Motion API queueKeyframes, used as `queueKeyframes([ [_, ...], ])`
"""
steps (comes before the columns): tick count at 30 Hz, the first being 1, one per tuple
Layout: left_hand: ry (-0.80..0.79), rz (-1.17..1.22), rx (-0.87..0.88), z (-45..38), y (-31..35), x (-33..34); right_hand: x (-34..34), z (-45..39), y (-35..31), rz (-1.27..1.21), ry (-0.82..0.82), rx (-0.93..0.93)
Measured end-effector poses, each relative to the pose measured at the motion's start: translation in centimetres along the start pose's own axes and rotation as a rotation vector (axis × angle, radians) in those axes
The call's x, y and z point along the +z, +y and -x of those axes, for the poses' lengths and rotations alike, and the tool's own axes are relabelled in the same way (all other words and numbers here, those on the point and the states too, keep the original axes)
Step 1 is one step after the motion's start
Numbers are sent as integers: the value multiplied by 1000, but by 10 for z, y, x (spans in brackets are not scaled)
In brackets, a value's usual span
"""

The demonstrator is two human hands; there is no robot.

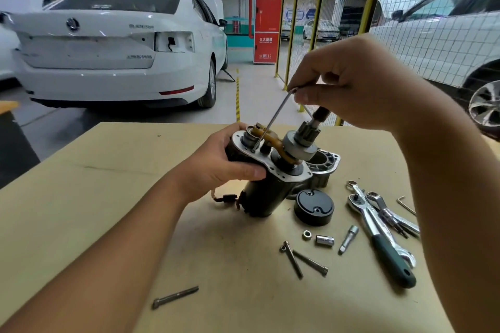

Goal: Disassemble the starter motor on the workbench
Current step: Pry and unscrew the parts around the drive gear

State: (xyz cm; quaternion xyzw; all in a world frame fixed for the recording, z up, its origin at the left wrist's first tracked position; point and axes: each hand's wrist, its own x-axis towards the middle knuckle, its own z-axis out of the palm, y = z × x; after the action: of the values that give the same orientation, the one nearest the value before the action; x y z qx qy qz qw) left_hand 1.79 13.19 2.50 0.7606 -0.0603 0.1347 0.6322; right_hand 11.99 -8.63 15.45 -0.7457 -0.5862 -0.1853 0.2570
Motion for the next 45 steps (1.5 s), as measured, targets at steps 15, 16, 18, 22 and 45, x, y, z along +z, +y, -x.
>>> queueKeyframes([
  [15, 232, -292, 305, -11, 35, 28, 14, -3, 5, -224, 62, 122],
  [16, 242, -293, 322, -11, 34, 28, 15, -4, 2, -193, 64, 139],
  [18, 260, -292, 339, -10, 34, 29, 16, -5, -5, -144, 71, 175],
  [22, 321, -308, 373, -10, 29, 34, 15, -4, -20, 18, 181, 305],
  [45, 776, -613, 618, -6, 18, 64, 40, -8, -54, 396, 252, 601],
])
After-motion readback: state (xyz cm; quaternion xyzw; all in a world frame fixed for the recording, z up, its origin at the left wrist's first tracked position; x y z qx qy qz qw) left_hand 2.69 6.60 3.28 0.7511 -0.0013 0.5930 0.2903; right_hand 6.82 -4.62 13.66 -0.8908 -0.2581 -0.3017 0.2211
